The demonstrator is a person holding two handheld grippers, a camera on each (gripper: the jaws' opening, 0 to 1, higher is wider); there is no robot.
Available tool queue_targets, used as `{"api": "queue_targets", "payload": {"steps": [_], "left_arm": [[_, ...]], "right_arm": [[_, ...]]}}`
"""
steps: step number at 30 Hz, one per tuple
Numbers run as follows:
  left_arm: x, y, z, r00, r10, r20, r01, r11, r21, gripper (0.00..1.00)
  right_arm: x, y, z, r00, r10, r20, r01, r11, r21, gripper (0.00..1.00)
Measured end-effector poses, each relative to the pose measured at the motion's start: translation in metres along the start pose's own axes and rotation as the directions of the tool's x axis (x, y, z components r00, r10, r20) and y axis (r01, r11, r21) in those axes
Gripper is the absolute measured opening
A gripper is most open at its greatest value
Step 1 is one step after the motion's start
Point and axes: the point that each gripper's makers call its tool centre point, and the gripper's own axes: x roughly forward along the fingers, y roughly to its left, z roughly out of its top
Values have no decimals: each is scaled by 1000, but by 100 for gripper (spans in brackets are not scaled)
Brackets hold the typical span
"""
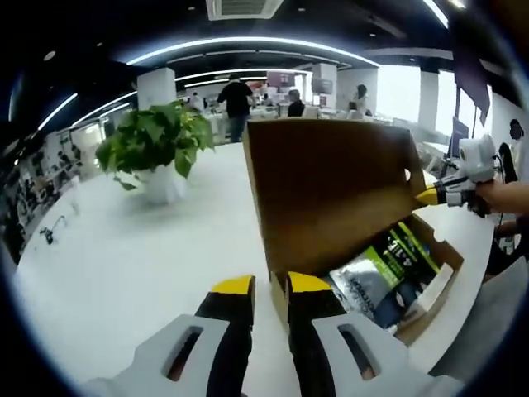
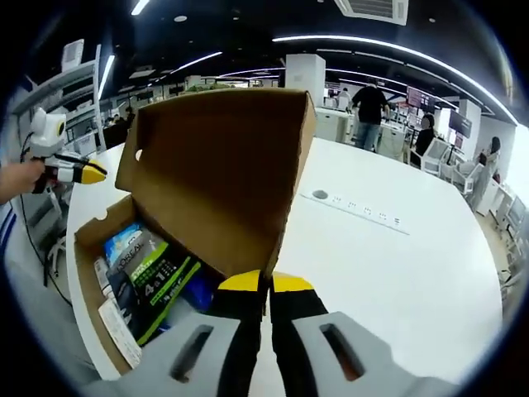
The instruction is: Operate the shoe box by opening the lid, removing the specified soft item, and placing it in the target area until the item is outside and the box remains undamaged.
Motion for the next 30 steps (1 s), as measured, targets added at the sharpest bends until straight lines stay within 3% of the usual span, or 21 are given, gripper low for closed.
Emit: {"api": "queue_targets", "payload": {"steps": [15,30], "left_arm": [[-16,-16,-54,995,-16,-103,8,997,-82,12],[-24,-29,-75,986,-37,-162,16,991,-132,10]], "right_arm": [[9,-4,2,1000,-8,-24,8,1000,25,0],[18,-9,2,999,-6,-47,8,1000,28,1]]}}
